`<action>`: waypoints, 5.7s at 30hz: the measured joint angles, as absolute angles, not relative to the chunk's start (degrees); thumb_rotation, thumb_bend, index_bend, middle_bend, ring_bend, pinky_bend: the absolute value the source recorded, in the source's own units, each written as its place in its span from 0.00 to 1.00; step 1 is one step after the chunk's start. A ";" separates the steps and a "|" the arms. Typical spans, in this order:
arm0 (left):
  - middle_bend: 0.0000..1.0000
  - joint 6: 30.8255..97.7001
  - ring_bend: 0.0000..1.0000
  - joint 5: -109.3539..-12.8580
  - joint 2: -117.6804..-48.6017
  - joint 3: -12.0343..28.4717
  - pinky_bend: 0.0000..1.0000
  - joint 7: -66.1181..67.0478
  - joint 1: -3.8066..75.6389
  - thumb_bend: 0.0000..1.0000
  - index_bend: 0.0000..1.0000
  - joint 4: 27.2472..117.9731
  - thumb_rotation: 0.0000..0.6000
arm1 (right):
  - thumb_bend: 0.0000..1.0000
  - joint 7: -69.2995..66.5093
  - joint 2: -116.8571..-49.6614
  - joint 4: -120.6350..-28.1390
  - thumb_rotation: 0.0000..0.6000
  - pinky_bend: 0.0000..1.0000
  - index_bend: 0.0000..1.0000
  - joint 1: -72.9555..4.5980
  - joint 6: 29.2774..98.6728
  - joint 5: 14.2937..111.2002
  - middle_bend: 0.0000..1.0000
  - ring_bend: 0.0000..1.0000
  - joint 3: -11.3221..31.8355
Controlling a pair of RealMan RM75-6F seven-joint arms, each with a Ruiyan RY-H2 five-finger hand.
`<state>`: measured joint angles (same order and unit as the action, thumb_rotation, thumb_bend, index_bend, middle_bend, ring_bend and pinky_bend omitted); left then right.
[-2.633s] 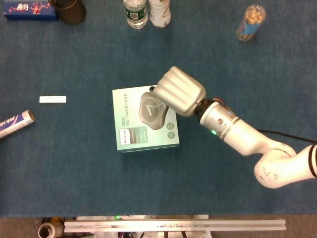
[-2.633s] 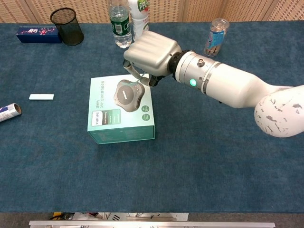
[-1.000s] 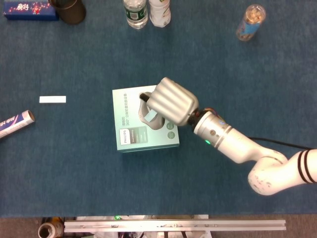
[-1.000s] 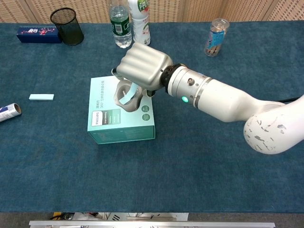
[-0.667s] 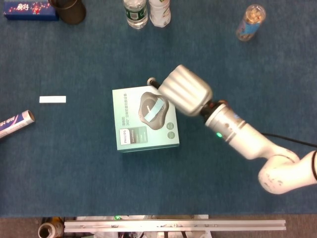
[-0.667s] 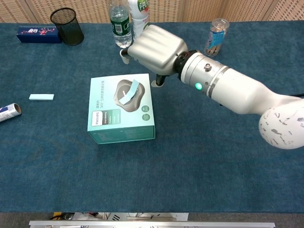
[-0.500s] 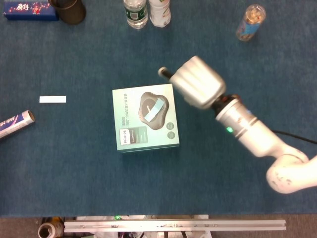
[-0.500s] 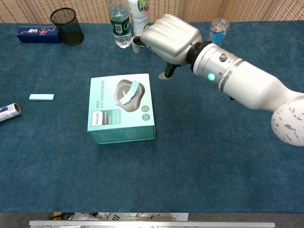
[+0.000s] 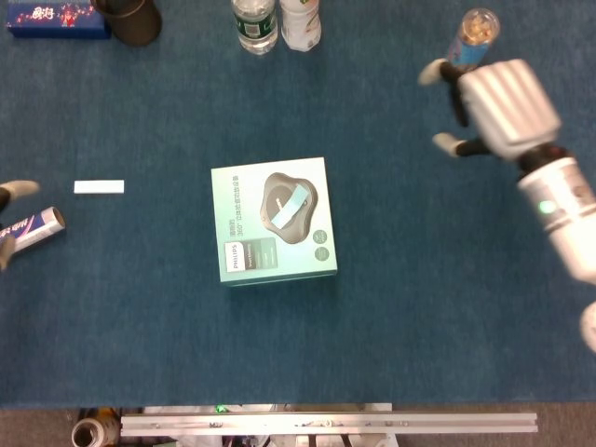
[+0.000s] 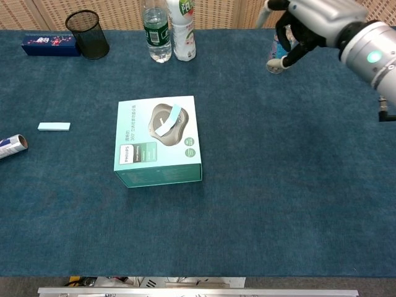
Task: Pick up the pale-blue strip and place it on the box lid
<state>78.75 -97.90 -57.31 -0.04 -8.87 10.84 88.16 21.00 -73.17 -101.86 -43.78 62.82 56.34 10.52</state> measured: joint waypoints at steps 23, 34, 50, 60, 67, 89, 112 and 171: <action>0.78 61.42 0.86 -106.68 -59.12 -1.35 0.94 -3.12 28.44 0.68 0.10 94.53 1.00 | 0.29 13.91 -67.65 -100.43 1.00 1.00 0.36 -39.23 60.20 53.10 0.67 0.73 12.44; 0.89 52.62 0.94 -104.63 -60.77 -0.50 0.97 2.37 34.81 0.69 0.11 99.03 1.00 | 0.29 14.07 -68.16 -99.45 1.00 1.00 0.36 -38.74 59.70 52.75 0.67 0.74 12.32; 0.89 41.95 0.94 -92.74 -64.80 2.29 0.98 14.03 41.23 0.70 0.11 104.47 1.00 | 0.29 14.15 -68.42 -98.19 1.00 1.00 0.36 -37.58 60.39 53.08 0.67 0.74 12.37; 0.90 39.07 0.94 -85.85 -66.54 2.29 0.98 21.52 43.17 0.70 0.11 105.46 1.00 | 0.29 13.78 -68.76 -96.96 1.00 1.00 0.36 -37.09 60.10 53.66 0.67 0.74 12.30; 0.90 38.78 0.94 -81.78 -67.32 1.75 0.98 25.46 44.09 0.70 0.11 105.76 1.00 | 0.29 13.40 -68.73 -96.57 1.00 1.00 0.36 -36.86 59.75 54.04 0.67 0.76 12.41; 0.89 40.49 0.94 -76.81 -68.01 0.20 0.98 28.38 46.09 0.70 0.11 106.39 1.00 | 0.29 12.81 -68.51 -96.35 1.00 1.00 0.36 -36.00 59.68 54.51 0.67 0.77 12.71; 0.89 42.97 0.93 -76.26 -68.01 -2.17 0.97 30.54 46.56 0.70 0.11 108.04 1.00 | 0.29 12.04 -68.14 -95.88 1.00 1.00 0.36 -35.34 59.26 54.83 0.67 0.77 12.95; 0.83 47.18 0.88 -76.19 -66.80 -2.18 0.94 27.30 46.16 0.70 0.09 107.69 1.00 | 0.29 11.49 -66.62 -96.67 1.00 1.00 0.36 -33.79 60.47 55.27 0.67 0.78 13.57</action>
